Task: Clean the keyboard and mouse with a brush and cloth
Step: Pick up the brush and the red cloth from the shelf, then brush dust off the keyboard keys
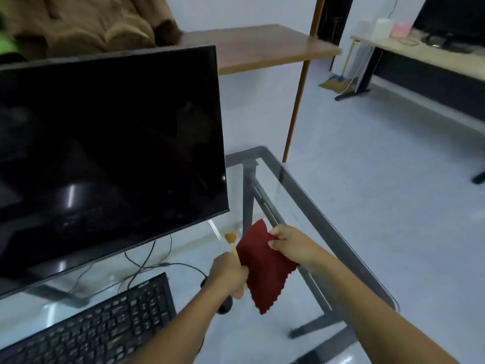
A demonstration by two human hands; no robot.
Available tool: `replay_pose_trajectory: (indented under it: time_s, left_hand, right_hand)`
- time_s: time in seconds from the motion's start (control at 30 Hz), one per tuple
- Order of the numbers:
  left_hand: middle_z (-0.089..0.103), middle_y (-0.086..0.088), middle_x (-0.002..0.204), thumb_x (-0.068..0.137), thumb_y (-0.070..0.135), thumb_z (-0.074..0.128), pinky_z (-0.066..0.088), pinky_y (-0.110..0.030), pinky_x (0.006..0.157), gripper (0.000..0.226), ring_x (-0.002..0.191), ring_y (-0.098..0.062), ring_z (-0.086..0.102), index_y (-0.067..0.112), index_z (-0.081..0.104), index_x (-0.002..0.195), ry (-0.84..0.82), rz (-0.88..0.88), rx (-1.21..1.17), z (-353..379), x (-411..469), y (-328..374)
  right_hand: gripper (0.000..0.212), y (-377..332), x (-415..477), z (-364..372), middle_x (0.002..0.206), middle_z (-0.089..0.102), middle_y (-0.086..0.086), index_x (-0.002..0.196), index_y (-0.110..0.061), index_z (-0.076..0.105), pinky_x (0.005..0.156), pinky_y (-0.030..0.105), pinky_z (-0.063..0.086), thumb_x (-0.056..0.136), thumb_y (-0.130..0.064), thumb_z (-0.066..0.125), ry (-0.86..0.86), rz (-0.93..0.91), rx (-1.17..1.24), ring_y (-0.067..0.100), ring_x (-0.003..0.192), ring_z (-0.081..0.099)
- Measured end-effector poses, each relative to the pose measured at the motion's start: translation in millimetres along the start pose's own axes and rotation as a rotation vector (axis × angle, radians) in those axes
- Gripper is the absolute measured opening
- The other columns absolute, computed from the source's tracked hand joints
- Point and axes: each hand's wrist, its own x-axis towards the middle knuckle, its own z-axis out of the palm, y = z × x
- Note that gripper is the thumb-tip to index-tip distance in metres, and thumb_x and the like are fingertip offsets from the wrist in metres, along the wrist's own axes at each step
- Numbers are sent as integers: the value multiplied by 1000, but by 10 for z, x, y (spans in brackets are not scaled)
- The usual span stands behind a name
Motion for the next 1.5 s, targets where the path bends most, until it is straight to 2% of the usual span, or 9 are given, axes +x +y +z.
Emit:
replay_pose_trajectory:
  time_s: [0.1,0.27,0.6,0.7,0.87,1.17,1.27,1.37,1.5]
  left_hand:
    - [71,-15,89,86,18,55,61,-40,71,17,75,-28,72,3,61,92,-3,-51,32,102,70,-109]
    - [73,-14,85,84,16,54,61,-38,72,21,74,-28,73,1,63,95,-93,-120,92,264,168,-216]
    - [67,-12,98,91,12,49,40,-17,31,16,46,-15,59,7,45,105,-57,-134,44,367,99,-228]
    - [69,-10,90,87,15,50,53,-23,45,16,56,-18,69,7,48,102,-59,-130,15,366,59,-209]
    - [74,-10,77,90,19,47,61,-35,71,16,62,-21,72,9,57,97,-61,-39,-131,118,-153,-224]
    - [69,-11,86,94,25,57,57,-29,63,19,69,-21,69,7,61,101,11,64,-769,-1010,-844,-1015]
    - [69,-7,90,94,29,58,58,-31,71,17,77,-17,67,13,62,99,194,32,-739,-1413,-942,-1630]
    - [64,6,90,93,32,58,46,-11,66,18,89,-13,63,15,61,100,435,42,-404,-1818,-942,-2423]
    - [61,-1,107,85,35,65,45,-22,83,37,103,-18,59,14,57,115,637,77,-81,-2247,-948,-3523]
  right_hand:
    - [11,382,188,204,87,62,-2,82,-17,58,71,30,53,92,-13,55,7,53,-97,12,74,61]
    - [19,726,325,321,93,60,0,112,-15,57,73,26,42,93,-17,57,171,71,-273,25,91,63]
    - [36,930,273,489,122,57,11,128,-14,49,87,41,51,93,-14,52,345,46,-515,29,105,56]
    - [47,770,247,523,118,59,10,130,-20,54,85,41,50,84,-11,61,393,-230,-679,30,101,56]
    - [19,172,29,770,104,63,-10,107,-37,62,89,30,50,96,-46,48,69,-831,-665,7,97,60]
    - [22,-633,-55,1549,113,62,3,106,-11,70,92,17,48,88,-10,57,13,-1053,-461,10,107,60]
    - [19,-956,-154,2040,102,63,0,101,-12,71,84,18,50,86,0,68,76,-971,-259,6,93,62]
    - [14,-1331,-355,2580,88,65,-8,88,-22,68,70,17,51,85,-9,73,87,-788,-67,3,81,62]
    - [13,-1734,-545,3323,80,71,-9,87,-28,64,67,19,52,90,-16,66,-97,-480,126,2,76,67]
